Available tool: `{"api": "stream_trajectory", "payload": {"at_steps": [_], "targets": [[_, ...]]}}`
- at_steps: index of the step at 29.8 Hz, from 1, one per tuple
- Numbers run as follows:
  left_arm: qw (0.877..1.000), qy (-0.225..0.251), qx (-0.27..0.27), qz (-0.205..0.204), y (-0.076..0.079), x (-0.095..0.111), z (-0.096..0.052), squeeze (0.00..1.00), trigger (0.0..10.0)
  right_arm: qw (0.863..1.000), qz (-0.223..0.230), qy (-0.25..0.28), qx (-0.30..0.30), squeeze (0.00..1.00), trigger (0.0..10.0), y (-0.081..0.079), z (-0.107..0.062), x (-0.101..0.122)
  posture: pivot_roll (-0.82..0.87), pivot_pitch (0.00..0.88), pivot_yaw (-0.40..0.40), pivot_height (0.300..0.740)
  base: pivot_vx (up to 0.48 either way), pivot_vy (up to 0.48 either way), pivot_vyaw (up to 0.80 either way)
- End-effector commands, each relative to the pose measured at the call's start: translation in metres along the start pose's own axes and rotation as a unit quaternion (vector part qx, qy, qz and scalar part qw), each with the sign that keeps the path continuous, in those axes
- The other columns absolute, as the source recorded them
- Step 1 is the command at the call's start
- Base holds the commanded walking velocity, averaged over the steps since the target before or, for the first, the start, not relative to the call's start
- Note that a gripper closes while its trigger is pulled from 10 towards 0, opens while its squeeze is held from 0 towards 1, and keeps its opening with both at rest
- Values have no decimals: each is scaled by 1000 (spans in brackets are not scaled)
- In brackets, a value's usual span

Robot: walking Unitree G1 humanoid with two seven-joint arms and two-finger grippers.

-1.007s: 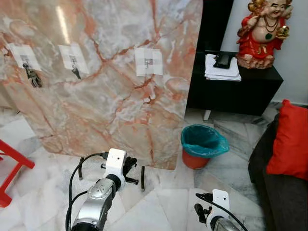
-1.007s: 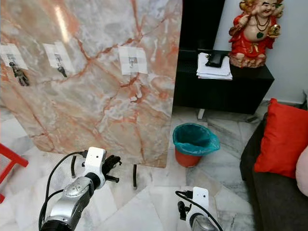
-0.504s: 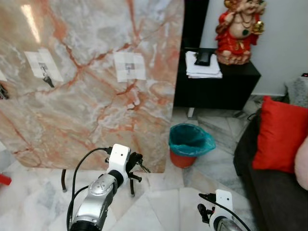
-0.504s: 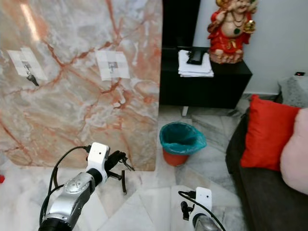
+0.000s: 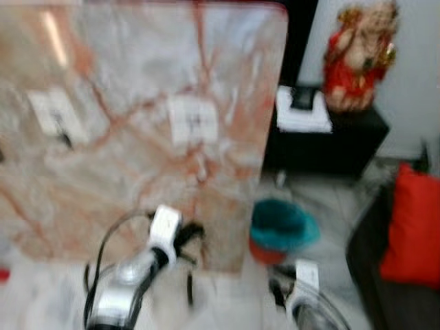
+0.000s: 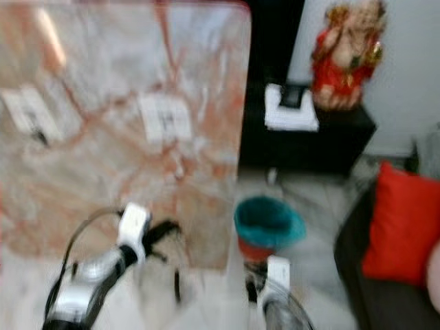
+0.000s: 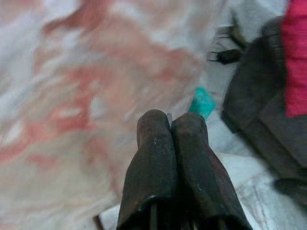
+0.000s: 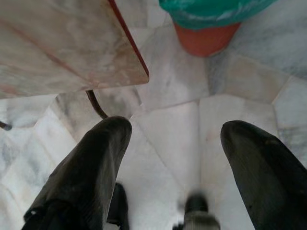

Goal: Hang keys on a hook

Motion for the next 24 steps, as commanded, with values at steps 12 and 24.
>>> {"api": "stream_trajectory", "payload": {"at_steps": [12, 24], "targets": [[989, 10, -139, 38, 16, 51, -20, 0, 10000, 1000, 0, -14, -11, 0, 10000, 10, -2, -8, -12, 0, -21, 740, 0, 0, 0], [977, 32, -185, 103, 12, 113, -25, 0, 10000, 1000, 5, -11, -6, 0, 10000, 8, -2, -7, -13, 0, -19, 740, 0, 0, 0]]}}
Point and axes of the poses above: a point about 5 cm out from each wrist's last joint towards the gripper, its own z axis pointing out of the wrist towards the gripper, its own x axis along the axis of the wrist's last joint, y = z × x, the point moved 2 cm from there along z, pointing out of the wrist towards the gripper, and after that the axes turned 6 degrees about -z, right-handed, at the moved point
